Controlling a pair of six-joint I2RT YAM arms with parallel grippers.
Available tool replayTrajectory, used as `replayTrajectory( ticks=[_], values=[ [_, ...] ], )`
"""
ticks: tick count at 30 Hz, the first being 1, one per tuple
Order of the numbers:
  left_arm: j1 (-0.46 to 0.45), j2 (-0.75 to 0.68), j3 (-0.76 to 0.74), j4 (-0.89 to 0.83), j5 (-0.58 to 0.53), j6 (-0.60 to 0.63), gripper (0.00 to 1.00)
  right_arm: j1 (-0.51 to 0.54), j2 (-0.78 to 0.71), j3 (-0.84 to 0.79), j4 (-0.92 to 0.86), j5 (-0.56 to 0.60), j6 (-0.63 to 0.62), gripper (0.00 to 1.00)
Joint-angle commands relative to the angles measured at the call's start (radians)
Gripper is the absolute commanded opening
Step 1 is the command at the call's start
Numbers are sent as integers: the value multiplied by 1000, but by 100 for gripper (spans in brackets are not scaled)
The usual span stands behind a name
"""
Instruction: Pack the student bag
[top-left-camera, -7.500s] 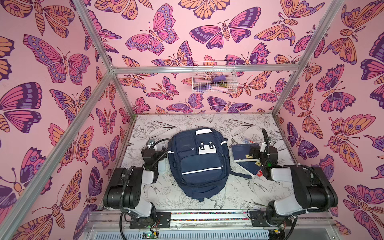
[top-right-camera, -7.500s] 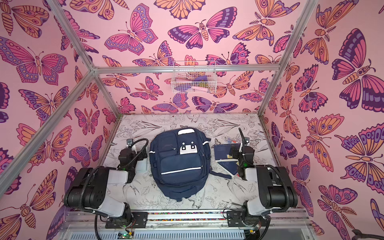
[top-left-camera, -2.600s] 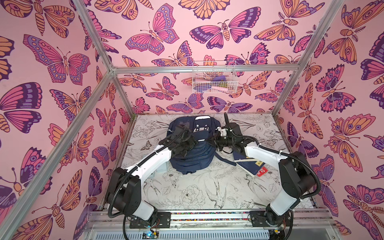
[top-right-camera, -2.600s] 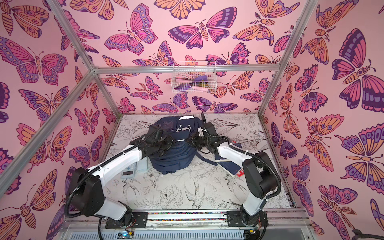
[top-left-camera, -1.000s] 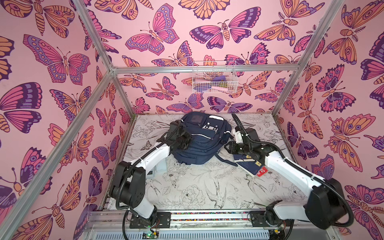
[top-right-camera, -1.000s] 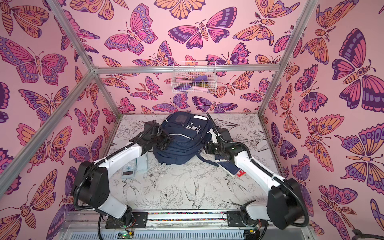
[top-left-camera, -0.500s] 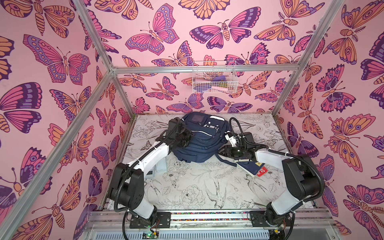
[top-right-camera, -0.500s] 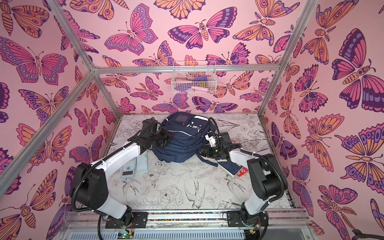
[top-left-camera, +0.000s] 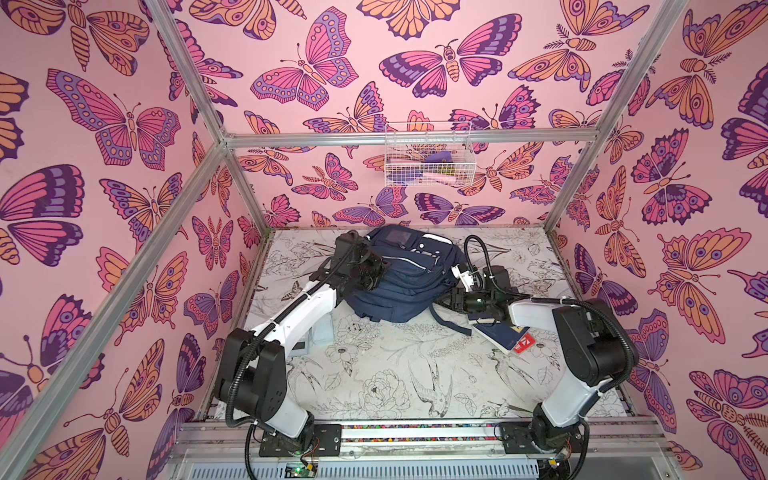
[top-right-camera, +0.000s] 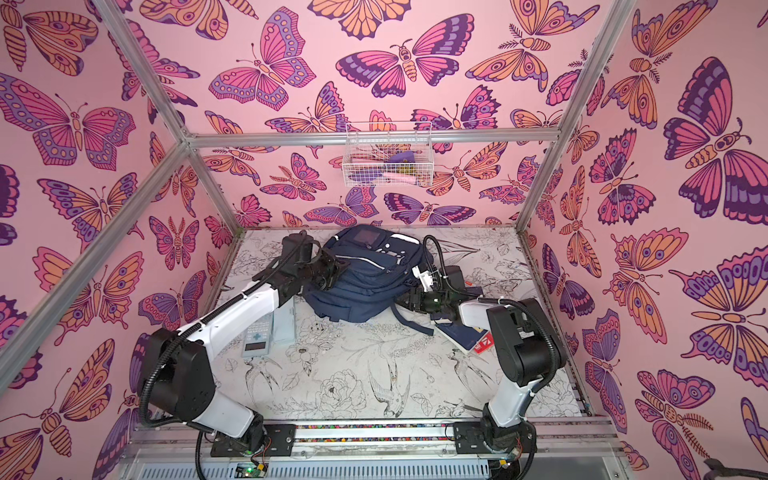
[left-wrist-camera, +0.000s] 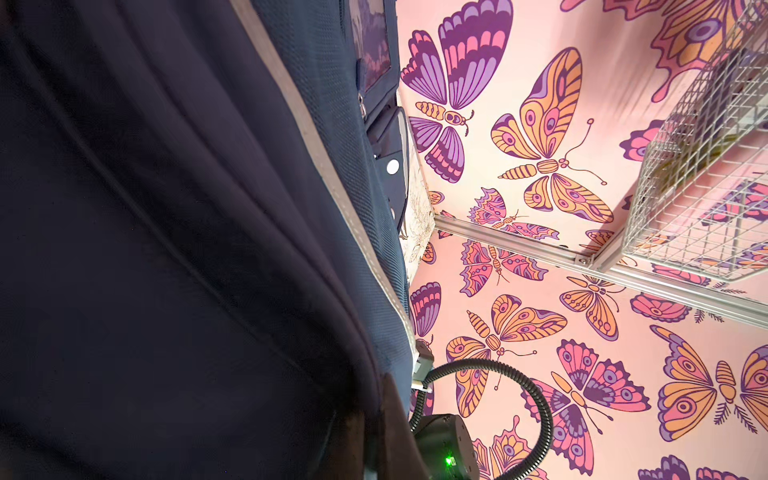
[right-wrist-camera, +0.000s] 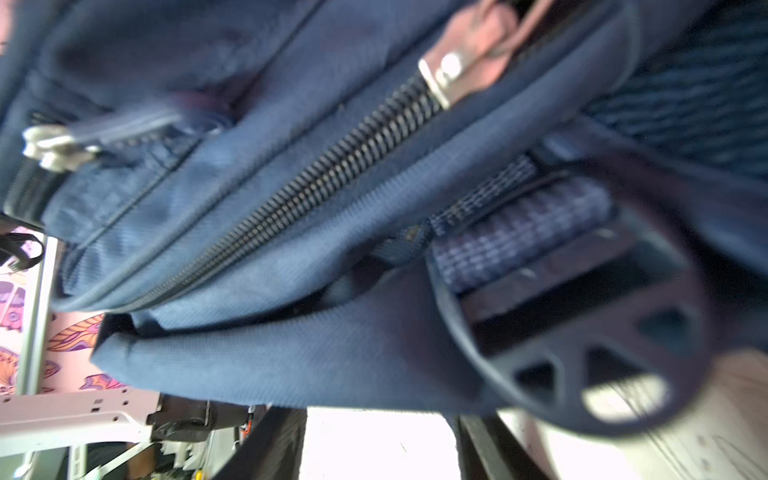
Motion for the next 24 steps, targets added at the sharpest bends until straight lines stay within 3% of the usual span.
replayTrajectory(
  ticks=[1,6,13,24],
  values=[
    [-2,-54,38,66,71,-41,0,-6,22,27,61,-50,18,54],
    [-2,-56,33,66,68,-42,0,-5,25,18,74,-70,25,50],
    [-2,-57,22,66,63,-43,0,-5,9,-3,66,-55,19,24],
    [-2,-62,9,66,60,-42,0,-6,-16,-16,52,-39,11,9]
  ],
)
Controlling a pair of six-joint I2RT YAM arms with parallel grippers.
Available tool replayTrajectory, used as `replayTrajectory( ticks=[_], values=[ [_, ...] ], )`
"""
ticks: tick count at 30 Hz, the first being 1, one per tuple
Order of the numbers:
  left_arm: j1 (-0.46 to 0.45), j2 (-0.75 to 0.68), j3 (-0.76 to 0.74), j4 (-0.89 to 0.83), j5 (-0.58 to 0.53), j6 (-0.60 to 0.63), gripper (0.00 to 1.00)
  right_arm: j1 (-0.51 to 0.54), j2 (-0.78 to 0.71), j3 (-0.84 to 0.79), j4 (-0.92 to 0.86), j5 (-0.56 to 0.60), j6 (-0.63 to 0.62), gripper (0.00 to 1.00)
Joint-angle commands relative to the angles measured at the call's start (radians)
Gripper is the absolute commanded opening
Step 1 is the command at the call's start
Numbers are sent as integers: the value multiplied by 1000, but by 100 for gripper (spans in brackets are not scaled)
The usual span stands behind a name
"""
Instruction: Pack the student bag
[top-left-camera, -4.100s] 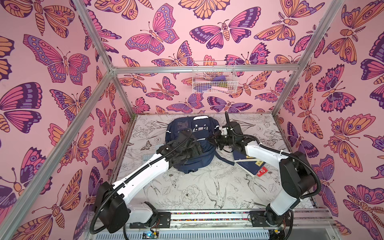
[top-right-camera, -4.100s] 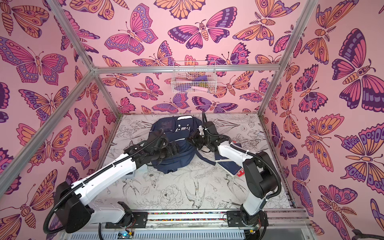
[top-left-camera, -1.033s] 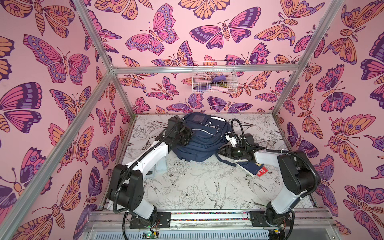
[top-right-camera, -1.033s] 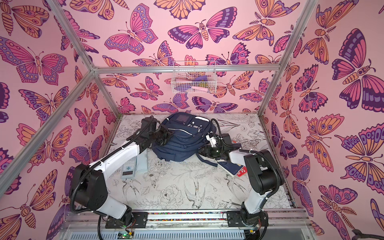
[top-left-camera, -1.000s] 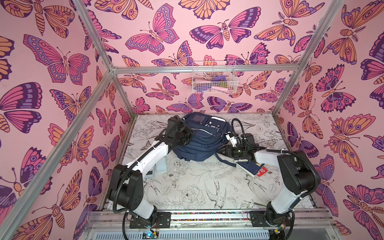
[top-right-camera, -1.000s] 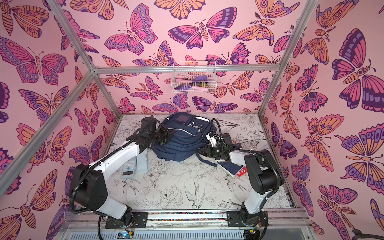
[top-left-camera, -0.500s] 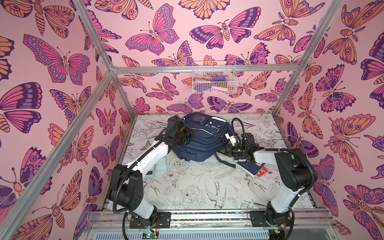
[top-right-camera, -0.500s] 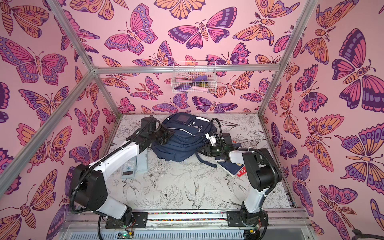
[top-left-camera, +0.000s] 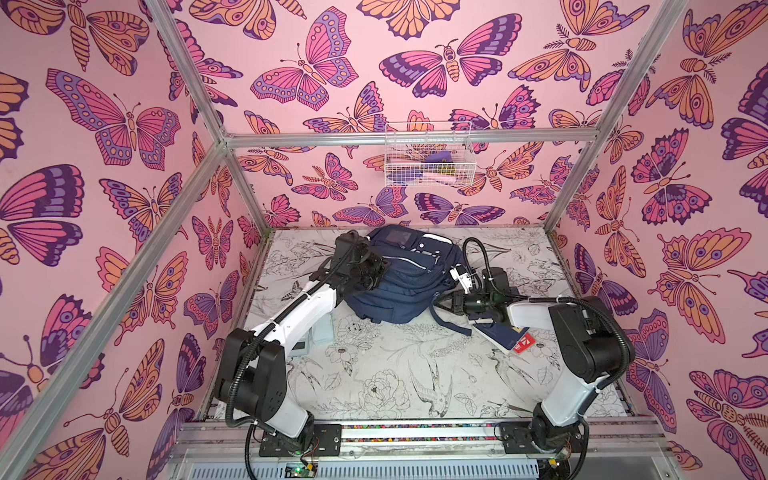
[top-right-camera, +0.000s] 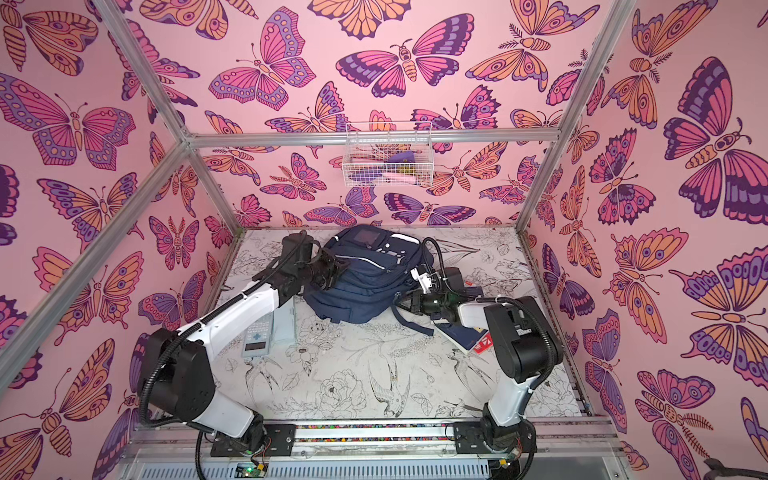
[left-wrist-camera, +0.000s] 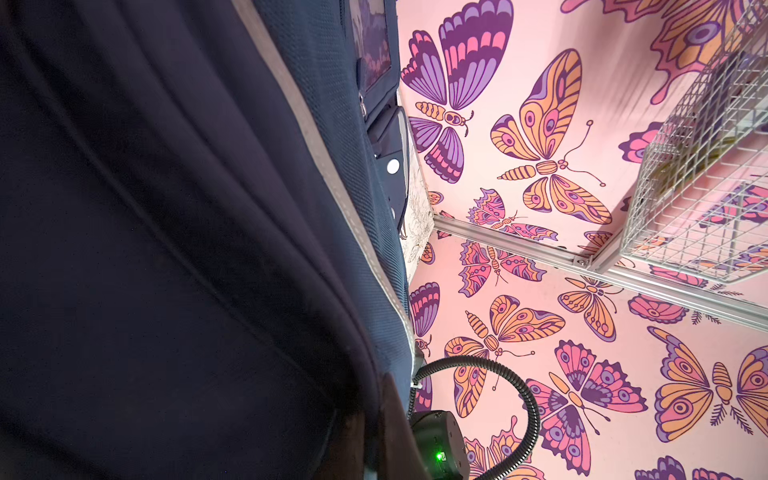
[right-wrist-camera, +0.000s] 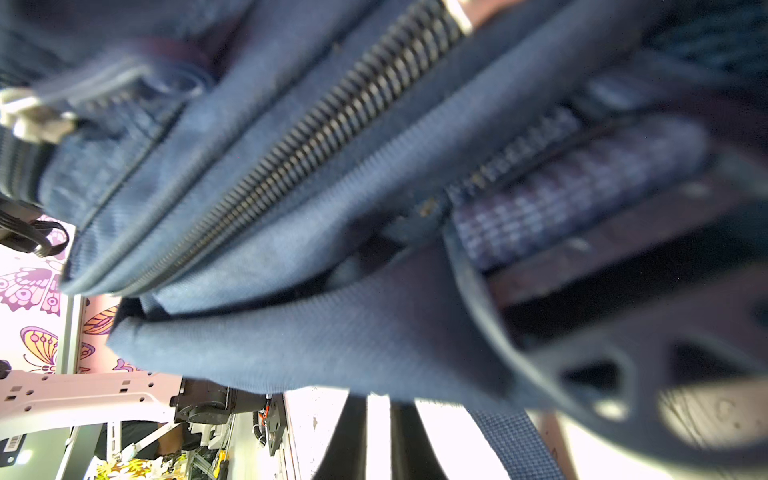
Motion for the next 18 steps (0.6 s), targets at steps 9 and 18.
replayTrajectory(
  ticks=[9,18],
  values=[
    [-1,-59,-2,66,61,-39,0,-6,-82,-25,-57,29,-56,2],
    [-2,-63,-12,67,64,-44,0,-6,-26,28,17,22,11,20]
  ],
)
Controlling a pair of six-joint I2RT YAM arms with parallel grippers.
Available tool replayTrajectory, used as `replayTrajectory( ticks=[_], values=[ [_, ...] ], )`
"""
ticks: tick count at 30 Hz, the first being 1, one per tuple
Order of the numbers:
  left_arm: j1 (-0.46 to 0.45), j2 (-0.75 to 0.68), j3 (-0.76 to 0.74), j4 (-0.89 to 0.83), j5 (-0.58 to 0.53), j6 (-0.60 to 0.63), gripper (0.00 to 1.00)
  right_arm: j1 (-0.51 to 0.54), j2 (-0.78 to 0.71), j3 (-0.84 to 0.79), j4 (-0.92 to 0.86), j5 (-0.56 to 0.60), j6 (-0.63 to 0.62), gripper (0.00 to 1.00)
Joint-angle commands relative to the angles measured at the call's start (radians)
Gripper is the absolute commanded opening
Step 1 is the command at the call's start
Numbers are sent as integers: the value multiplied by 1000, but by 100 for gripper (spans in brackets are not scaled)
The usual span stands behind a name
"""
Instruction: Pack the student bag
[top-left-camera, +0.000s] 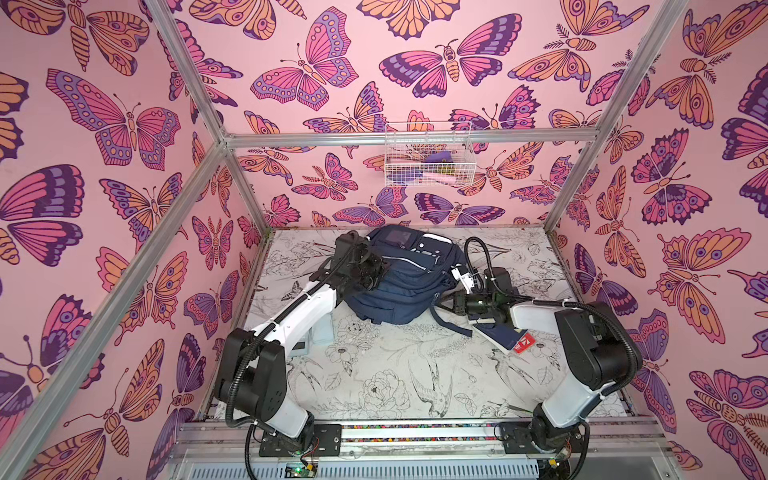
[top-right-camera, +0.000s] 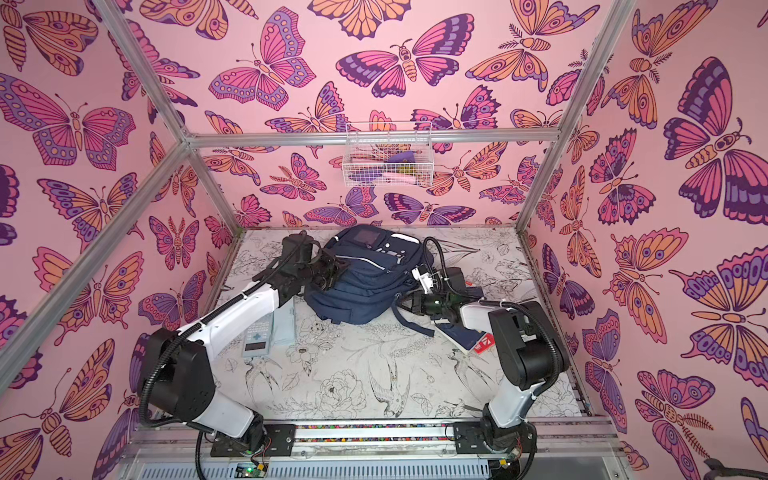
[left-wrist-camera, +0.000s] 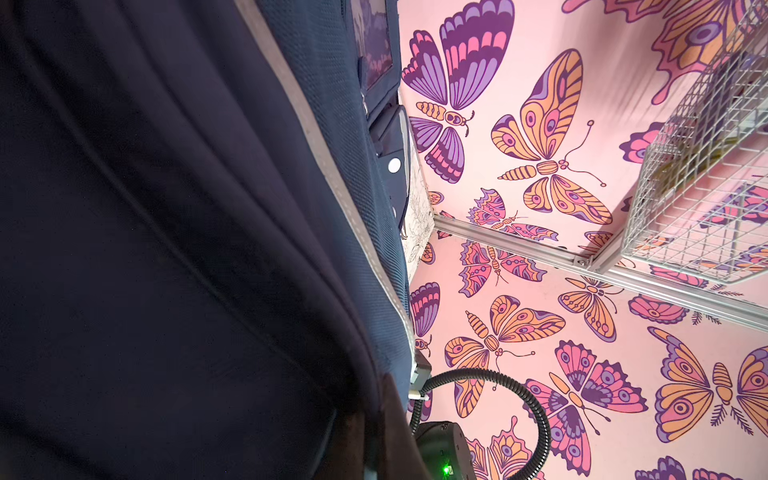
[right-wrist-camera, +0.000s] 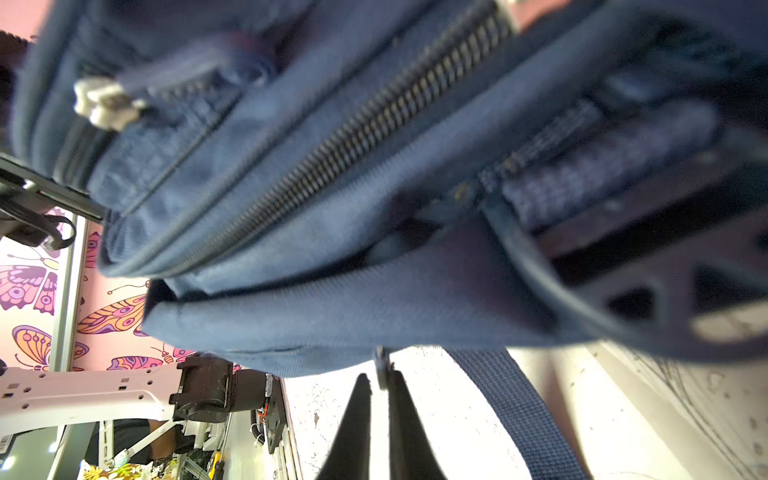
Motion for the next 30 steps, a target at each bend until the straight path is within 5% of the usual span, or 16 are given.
replayTrajectory(
  ticks=[1,6,20,30],
  values=[
    [-2,-64,-9,63,65,-43,0,-5,23,42,53,-2,27,24],
    [-2,-64,-14,63,63,-45,0,-4,40,64,55,-19,32,34],
    [-2,-59,-10,63,64,-51,0,20,70,37,56,-1,25,35],
    [-1,-59,-13,62,62,-52,0,25,59,41,0,30,7,11]
  ],
)
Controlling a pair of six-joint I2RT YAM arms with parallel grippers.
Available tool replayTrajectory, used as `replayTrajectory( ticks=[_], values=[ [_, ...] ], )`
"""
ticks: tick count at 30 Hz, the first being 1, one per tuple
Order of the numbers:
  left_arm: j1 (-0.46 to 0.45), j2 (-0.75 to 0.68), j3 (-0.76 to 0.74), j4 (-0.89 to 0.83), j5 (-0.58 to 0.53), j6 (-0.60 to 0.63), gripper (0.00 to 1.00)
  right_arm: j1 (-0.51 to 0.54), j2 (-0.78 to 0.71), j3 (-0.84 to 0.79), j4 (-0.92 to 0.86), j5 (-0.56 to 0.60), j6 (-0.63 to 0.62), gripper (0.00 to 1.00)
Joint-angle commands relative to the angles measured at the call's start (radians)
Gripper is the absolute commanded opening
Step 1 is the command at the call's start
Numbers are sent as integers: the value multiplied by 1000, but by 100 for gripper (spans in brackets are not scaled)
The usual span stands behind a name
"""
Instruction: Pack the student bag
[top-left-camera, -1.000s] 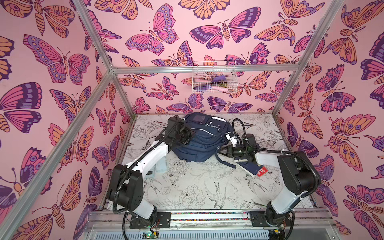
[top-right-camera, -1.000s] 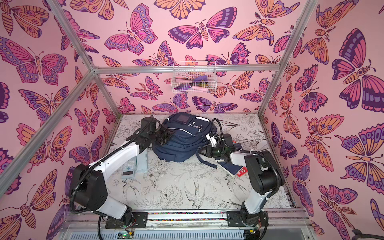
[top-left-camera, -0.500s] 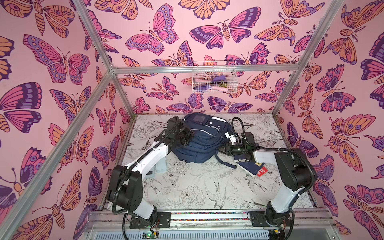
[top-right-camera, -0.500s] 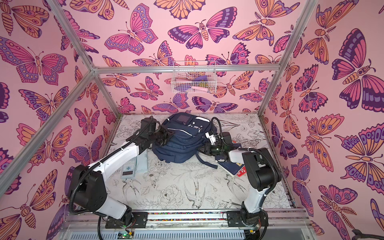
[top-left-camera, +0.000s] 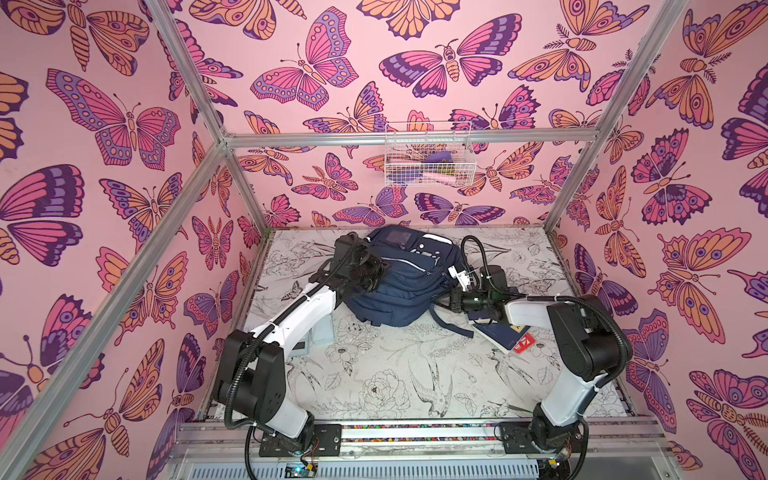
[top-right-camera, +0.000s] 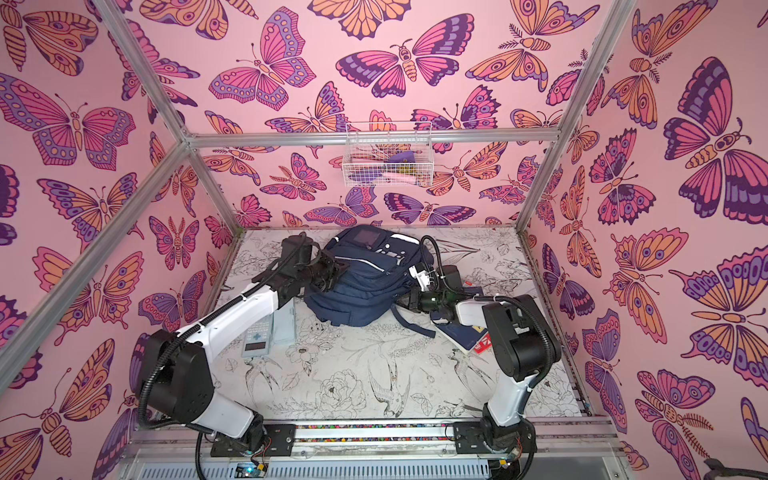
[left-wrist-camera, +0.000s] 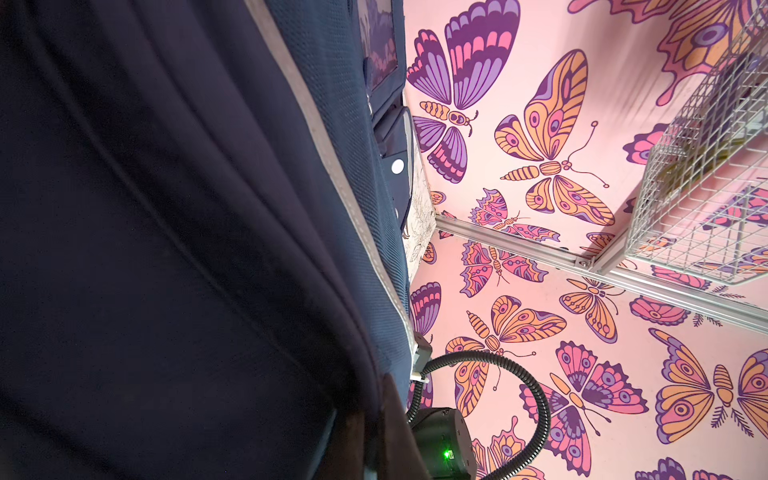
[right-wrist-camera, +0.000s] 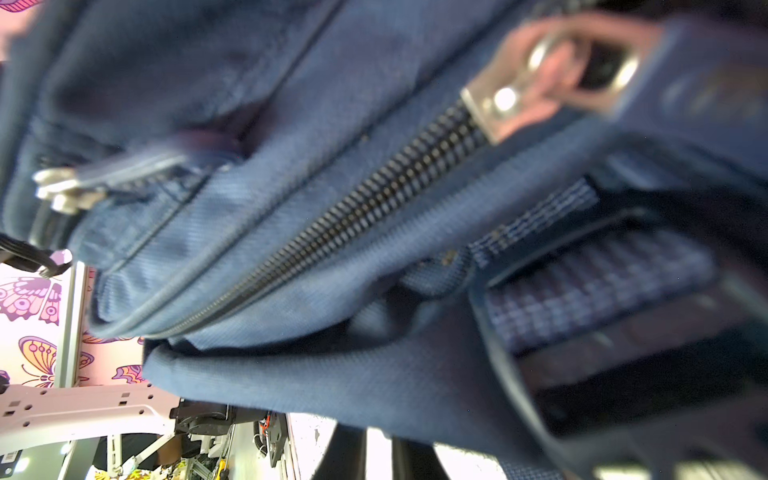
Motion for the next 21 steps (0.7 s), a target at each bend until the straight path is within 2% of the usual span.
replayTrajectory(
  ticks=[1,6,12,21],
  values=[
    [0,-49,4,61,62,-46,0,10,-11,-3,-35,28,-30,8],
    [2,-46,0,66,60,-47,0,28,-81,-18,-166,68,-89,0],
    [5,-41,-7,72,60,-49,0,79,-182,-20,-351,143,-135,0],
    [5,-51,-40,75,37,-48,0,253,-248,127,-720,393,-204,0]
  ],
)
